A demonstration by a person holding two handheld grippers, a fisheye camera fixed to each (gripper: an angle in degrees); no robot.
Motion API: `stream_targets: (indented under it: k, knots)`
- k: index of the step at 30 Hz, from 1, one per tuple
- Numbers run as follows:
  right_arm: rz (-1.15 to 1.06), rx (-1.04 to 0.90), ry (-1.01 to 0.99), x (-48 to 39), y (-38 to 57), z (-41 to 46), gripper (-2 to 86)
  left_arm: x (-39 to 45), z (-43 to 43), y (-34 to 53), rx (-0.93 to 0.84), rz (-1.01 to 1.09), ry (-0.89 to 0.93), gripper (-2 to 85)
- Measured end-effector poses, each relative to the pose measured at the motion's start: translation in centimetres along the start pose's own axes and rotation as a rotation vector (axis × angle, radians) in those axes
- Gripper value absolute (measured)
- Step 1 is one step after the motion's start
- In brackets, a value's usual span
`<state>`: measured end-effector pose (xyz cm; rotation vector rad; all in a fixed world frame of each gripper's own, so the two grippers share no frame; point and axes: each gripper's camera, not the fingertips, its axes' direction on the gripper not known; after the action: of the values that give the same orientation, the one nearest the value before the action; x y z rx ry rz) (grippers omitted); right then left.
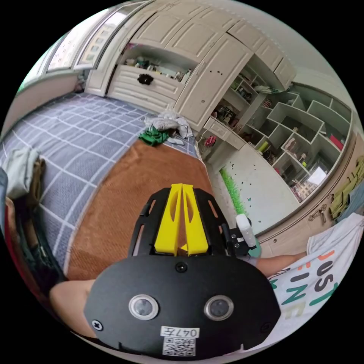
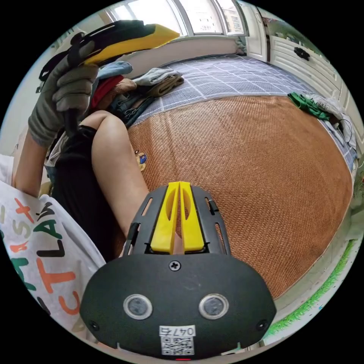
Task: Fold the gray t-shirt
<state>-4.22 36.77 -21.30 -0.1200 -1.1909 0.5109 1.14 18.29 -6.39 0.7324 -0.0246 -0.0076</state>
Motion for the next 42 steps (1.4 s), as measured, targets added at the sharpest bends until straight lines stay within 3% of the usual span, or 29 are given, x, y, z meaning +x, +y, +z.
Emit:
stream_targets:
  k: [6,10,15,19,24,28,30,34,36,39,42]
  knots:
    - [-0.044,-0.137,0.072,-0.2,-2.1,1.9,-1.2,-0.3,-0.4,3.4,-0.082,-0.054,-0.129,-1.0]
    - [-0.027,-0.128,0.037,1.2,-2.3,1.2,-1.3,-2.4,-0.2,5.7,-0.076,-0.128,-0.222,-1.0]
    - [0.018,-0.129,-0.054,4.0,-2.5,0.3,-1.2,-5.0,3.0,9.3,0.006,-0.34,-0.01,-1.0]
    - [0.026,-0.142,-0.05,4.8,-2.6,0.0,-1.2,-5.4,7.2,9.8,-0.136,-0.403,0.082,-1.0]
    - [0.06,-0.126,-0.035,6.0,-2.0,-1.0,-1.2,-5.2,9.3,11.5,-0.146,-0.478,0.189,-1.0]
    - [0.073,0.191,-0.036,5.4,-2.1,-8.1,-1.2,-3.8,9.4,13.5,-0.081,-0.488,0.242,-1.0]
    - [-0.072,0.386,-0.067,1.8,-5.3,-14.3,-1.2,-3.0,9.7,14.1,-0.072,-0.477,0.264,-1.0]
    - [-0.474,0.508,-0.247,-7.7,-12.3,-20.5,-0.8,-1.1,10.9,15.0,-0.072,-0.465,0.289,-1.0]
    - [-0.683,0.447,-0.473,-14.9,-16.6,-20.6,0.4,-0.1,11.4,15.4,-0.083,-0.453,0.289,-1.0]
    - [-0.839,0.308,-0.657,-23.6,-19.5,-17.3,2.7,1.3,11.6,16.5,-0.068,-0.449,0.309,-1.0]
    - [-0.907,0.218,-0.698,-29.8,-20.5,-13.6,4.9,2.6,11.7,17.6,-0.045,-0.437,0.329,-1.0]
